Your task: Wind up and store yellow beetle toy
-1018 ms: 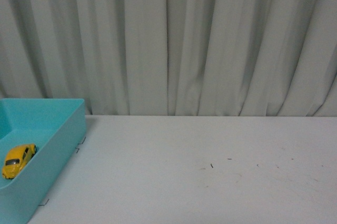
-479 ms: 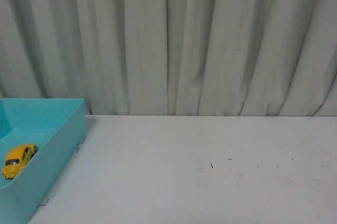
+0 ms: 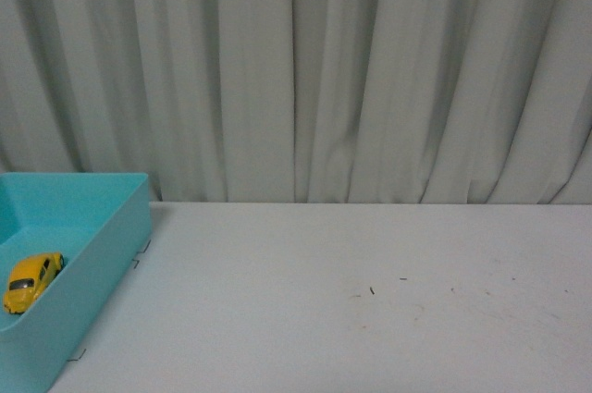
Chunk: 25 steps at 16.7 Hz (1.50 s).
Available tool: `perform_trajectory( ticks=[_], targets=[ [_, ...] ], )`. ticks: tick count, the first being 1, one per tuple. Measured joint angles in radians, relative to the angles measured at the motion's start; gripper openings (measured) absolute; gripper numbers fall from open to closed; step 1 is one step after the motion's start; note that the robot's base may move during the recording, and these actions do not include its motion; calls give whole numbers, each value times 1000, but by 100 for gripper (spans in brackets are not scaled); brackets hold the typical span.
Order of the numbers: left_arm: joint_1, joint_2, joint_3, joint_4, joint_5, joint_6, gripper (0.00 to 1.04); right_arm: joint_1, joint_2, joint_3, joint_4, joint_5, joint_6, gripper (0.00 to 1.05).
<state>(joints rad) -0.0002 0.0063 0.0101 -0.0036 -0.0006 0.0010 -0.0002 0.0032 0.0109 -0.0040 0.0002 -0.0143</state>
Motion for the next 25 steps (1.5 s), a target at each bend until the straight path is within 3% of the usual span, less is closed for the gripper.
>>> perform_trajectory(
  ticks=[25],
  targets=[
    [0,0,0,0,0,-1,98,0,0,0,0,0,3,98]
  ],
)
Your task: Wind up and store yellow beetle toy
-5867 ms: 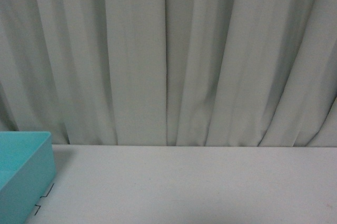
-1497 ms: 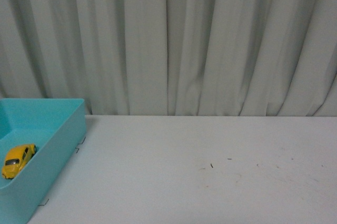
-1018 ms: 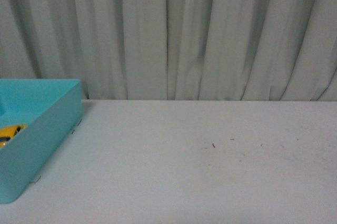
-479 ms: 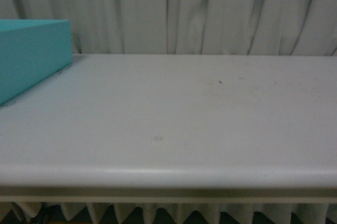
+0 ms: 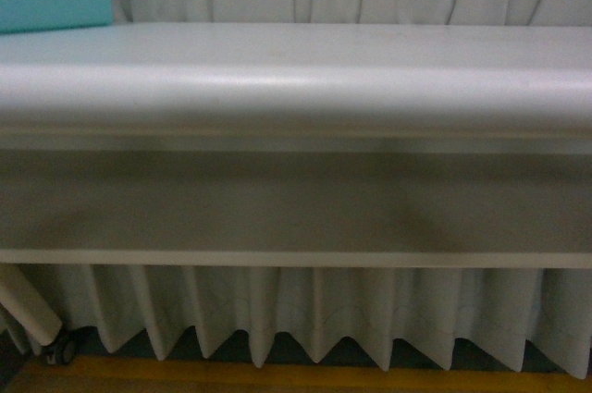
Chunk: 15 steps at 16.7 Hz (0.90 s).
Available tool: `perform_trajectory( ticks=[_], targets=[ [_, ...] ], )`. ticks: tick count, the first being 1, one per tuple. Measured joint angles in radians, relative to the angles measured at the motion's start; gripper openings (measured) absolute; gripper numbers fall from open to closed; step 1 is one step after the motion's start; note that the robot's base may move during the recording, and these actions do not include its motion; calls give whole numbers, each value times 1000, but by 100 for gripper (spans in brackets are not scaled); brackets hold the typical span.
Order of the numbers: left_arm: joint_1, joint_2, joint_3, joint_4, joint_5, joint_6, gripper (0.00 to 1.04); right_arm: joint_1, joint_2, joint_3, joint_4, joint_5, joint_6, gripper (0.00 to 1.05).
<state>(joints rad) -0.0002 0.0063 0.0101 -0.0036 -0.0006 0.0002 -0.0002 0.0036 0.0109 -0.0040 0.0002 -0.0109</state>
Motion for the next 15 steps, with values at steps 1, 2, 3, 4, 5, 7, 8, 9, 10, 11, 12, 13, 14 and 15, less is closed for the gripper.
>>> perform_trajectory(
  ticks=[1,2,3,4,5,7,8,9,10,11,12,13,14,15],
  targets=[
    [0,0,0,0,0,0,98,0,0,0,0,0,0,98],
    [0,0,0,0,0,0,98,0,0,0,1,0,0,98],
    [0,0,0,1,2,0,98,0,0,0,0,0,1,98],
    [0,0,0,-4,0,0,98,0,0,0,-3,0,0,98],
    [0,0,0,-3,1,0,98,0,0,0,-3,1,1,98],
    [0,0,0,-3,0,0,98,0,0,0,-2,0,0,98],
    [0,0,0,-2,1,0,98,0,0,0,-2,0,0,98],
    [0,0,0,-2,0,0,98,0,0,0,-1,0,0,98],
    [0,0,0,-2,0,0,98,0,0,0,-1,0,0,98],
    [0,0,0,-2,0,0,98,0,0,0,-1,0,0,98],
    [0,0,0,-2,0,0,98,0,0,0,-1,0,1,98],
    [0,0,0,-1,0,0,98,0,0,0,-1,0,0,98],
    [0,0,0,0,0,0,98,0,0,0,0,0,0,98],
    [0,0,0,0,0,0,98,0,0,0,0,0,0,98]
  ],
)
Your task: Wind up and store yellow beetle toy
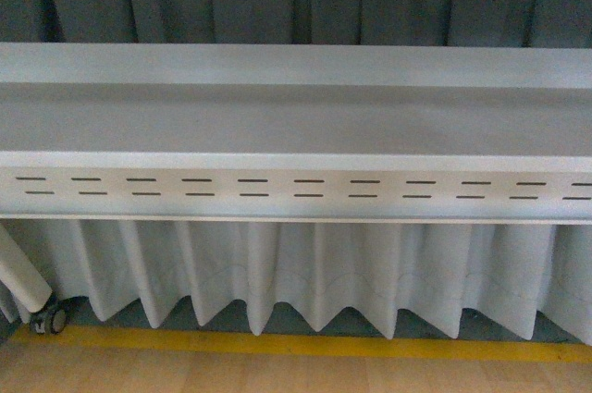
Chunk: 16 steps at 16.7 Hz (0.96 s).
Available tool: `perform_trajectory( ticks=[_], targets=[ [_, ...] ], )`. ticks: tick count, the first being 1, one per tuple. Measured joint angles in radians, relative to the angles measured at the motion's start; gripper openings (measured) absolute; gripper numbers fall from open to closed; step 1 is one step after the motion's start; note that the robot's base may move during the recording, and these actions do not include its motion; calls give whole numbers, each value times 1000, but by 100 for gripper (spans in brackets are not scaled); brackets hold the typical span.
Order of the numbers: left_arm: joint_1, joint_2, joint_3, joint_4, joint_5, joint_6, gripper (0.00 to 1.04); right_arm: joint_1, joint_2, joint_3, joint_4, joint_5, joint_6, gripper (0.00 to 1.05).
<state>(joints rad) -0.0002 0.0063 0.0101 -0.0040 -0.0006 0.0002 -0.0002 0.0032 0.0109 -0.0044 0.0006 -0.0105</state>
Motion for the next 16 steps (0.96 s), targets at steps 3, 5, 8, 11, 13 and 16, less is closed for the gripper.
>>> perform_trajectory(
  ticks=[3,5,8,11,13,16],
  targets=[
    [0,0,0,0,0,0,98,0,0,0,0,0,0,98],
    [0,0,0,0,0,0,98,0,0,0,0,0,0,98],
    [0,0,0,0,0,0,98,0,0,0,0,0,0,98],
    [0,0,0,0,0,0,98,0,0,0,0,0,0,98],
    [0,0,0,0,0,0,98,0,0,0,0,0,0,98],
    [0,0,0,0,0,0,98,0,0,0,0,0,0,98]
  ],
)
